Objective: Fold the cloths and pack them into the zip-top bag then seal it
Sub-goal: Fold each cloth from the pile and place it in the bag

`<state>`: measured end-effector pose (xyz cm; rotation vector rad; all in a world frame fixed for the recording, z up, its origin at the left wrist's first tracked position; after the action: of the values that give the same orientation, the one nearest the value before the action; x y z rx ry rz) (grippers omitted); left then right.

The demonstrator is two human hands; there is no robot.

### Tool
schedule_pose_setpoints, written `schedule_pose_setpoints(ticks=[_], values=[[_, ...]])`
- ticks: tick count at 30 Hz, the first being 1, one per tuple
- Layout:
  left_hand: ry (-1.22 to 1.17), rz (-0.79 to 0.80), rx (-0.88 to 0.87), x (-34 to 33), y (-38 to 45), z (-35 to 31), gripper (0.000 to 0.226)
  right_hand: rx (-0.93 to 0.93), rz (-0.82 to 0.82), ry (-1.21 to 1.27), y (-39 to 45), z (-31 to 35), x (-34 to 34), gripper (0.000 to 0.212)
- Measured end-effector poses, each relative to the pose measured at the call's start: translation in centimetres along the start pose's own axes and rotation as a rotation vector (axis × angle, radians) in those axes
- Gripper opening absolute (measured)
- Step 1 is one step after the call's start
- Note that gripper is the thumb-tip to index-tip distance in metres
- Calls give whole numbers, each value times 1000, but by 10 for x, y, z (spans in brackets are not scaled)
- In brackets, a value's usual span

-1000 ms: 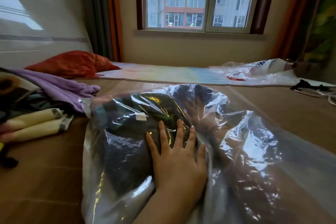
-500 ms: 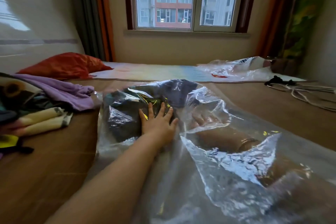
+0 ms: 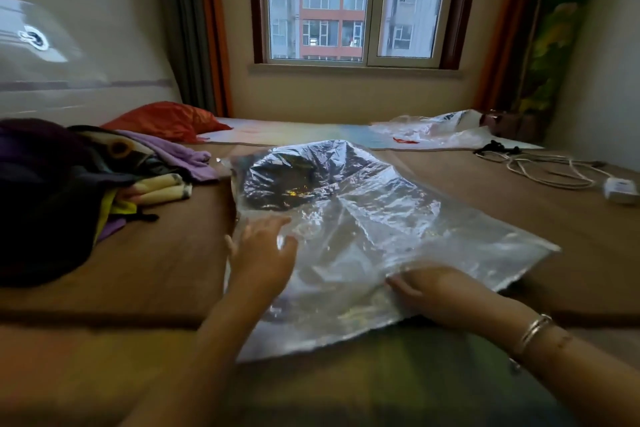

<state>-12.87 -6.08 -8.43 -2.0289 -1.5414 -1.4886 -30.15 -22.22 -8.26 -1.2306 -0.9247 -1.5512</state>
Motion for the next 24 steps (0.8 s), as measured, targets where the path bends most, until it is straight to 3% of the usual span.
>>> schedule_pose_setpoints(ticks=[2, 8, 12, 15, 19, 24], values=[[-20, -37, 33, 17, -27, 13, 31, 27, -95, 75, -17, 5, -5, 31], [-39, -124, 111, 55, -80, 65, 31, 133, -465, -69, -55, 57, -1, 32], [1, -153, 145, 80, -95, 104, 31, 226, -544, -27, -41, 118, -1, 35], [-30, -179, 168, 105, -96, 137, 30, 305, -527, 53, -14, 171, -12, 29], [-130, -212, 275, 132, -100, 178, 29, 402, -377, 361, 45, 245, -38, 9], [-160, -221, 460, 145, -95, 226, 33, 288, -217, 705, 128, 322, -80, 35]])
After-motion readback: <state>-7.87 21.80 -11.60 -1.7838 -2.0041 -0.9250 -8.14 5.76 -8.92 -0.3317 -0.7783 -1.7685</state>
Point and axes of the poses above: each hand's wrist, its own y-axis towards the middle knuckle, its own x-axis out of the back of the hand, z = x × y, the point moved 2 cm from there along y, towards the middle knuckle, and after that the axes turned 11 degrees about y, right-handed, at the moved point
